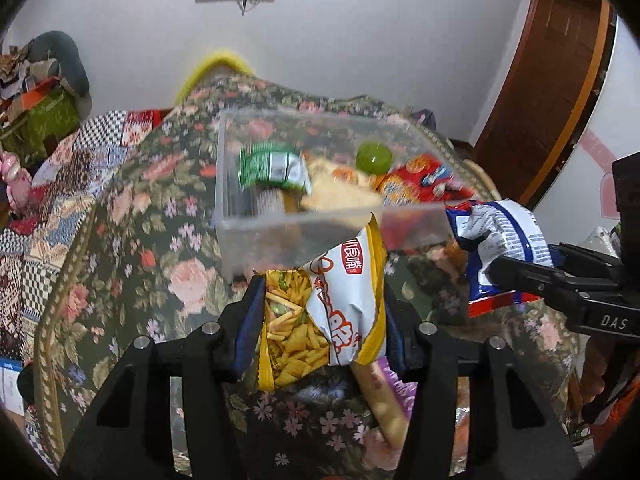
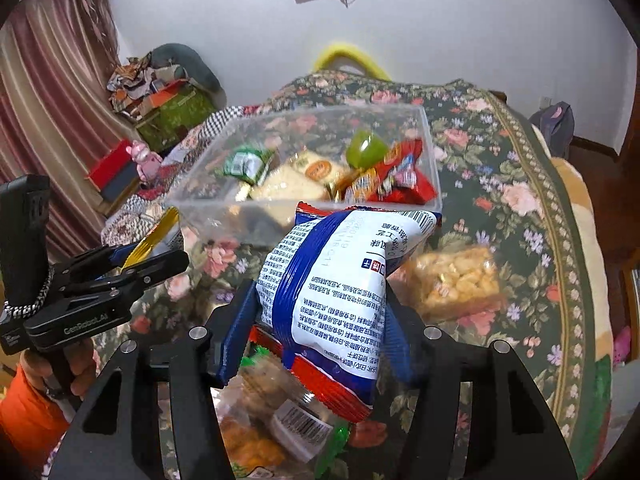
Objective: Organize snacks
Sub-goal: 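Grasp the yellow chip bag with the left tool while the right tool grasps the blue-white bag, then lower the yellow chip bag and blue-white bag into the clear box and release both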
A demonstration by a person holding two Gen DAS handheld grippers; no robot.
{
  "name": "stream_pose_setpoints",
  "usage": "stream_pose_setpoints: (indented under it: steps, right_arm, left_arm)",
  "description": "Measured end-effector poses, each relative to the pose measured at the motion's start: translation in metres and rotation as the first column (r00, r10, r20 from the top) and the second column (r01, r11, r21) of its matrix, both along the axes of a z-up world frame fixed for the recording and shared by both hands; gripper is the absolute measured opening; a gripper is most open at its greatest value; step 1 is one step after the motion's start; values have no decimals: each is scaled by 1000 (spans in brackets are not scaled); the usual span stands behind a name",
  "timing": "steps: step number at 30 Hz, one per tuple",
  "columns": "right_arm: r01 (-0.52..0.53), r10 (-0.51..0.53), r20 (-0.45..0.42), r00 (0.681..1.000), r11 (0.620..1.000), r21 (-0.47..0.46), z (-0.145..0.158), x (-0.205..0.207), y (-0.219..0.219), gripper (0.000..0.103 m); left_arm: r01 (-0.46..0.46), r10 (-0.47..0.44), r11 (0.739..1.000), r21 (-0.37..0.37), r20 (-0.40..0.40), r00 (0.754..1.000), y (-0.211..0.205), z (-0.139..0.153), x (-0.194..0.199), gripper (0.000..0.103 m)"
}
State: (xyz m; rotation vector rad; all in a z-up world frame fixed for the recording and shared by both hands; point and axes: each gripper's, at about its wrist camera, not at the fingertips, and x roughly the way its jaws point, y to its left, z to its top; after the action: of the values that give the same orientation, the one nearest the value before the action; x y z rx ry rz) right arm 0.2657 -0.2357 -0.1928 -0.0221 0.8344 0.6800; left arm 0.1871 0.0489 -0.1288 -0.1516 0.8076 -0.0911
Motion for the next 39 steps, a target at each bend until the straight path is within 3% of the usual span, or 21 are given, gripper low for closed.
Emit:
stream_pose_setpoints:
  steps: [9, 16, 28, 39]
  right_arm:
    - [1, -3, 71, 997, 1000, 23, 24, 15, 10, 55]
    - [3, -5, 112, 994, 1000, 22, 34, 36, 23, 55]
    - [-22, 21, 74, 997, 1000, 10, 20, 76, 55, 55]
    - [-47, 50, 41, 998, 996, -72, -3, 85, 65, 58]
  left_arm:
    - [-4, 5, 1000, -3, 76, 997, 2, 33, 19, 52]
    - [-3, 1, 1000, 15, 97, 995, 2, 39, 43, 52]
    - [-30, 28, 999, 20, 67, 997, 10, 19, 84, 53]
    - [-40, 40, 998, 41, 9, 999, 9, -5, 105, 56]
